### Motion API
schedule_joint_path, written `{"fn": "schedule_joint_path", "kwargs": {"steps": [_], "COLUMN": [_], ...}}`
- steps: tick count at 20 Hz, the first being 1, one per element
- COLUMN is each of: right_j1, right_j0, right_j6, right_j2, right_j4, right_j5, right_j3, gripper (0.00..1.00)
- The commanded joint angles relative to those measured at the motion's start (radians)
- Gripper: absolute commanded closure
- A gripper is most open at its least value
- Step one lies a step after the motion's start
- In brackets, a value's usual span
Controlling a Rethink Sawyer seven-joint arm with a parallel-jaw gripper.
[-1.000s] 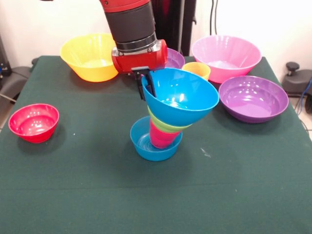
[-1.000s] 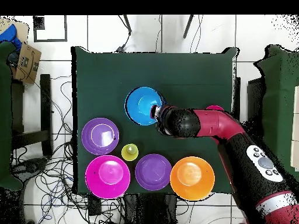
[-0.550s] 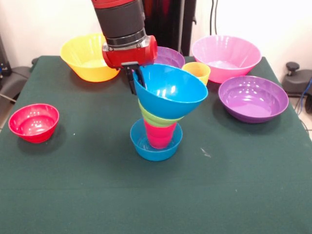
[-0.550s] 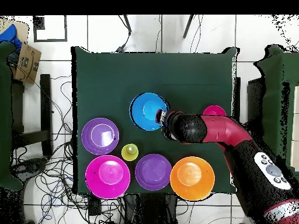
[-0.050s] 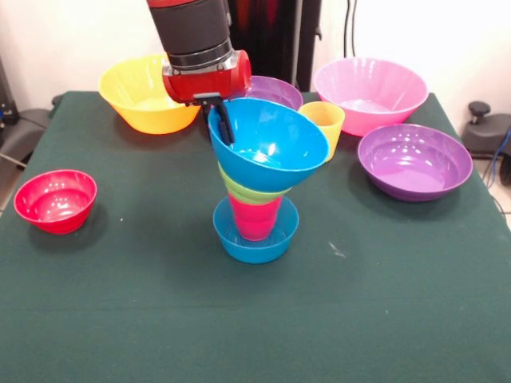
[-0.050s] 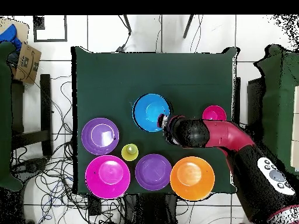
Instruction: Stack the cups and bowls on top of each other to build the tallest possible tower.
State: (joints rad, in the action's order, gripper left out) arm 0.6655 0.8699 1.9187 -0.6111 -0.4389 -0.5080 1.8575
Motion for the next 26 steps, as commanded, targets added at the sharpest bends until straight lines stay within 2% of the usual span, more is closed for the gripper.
{"fn": "schedule_joint_path", "kwargs": {"steps": [1, 13, 19, 26], "right_j1": [-0.045, -0.136, -0.126, -0.087], "right_j0": [-0.027, 0.015, 0.014, 0.006], "right_j6": [-0.096, -0.139, -0.127, -0.113], "right_j2": [-0.007, -0.099, -0.099, -0.057], "right_j4": [-0.098, -0.071, -0.084, -0.125], "right_j5": [0.0, 0.013, -0.003, 0.0], "right_j3": [0.066, 0.059, 0.051, 0.043], "gripper": [1.0, 1.0, 1.0, 1.0]}}
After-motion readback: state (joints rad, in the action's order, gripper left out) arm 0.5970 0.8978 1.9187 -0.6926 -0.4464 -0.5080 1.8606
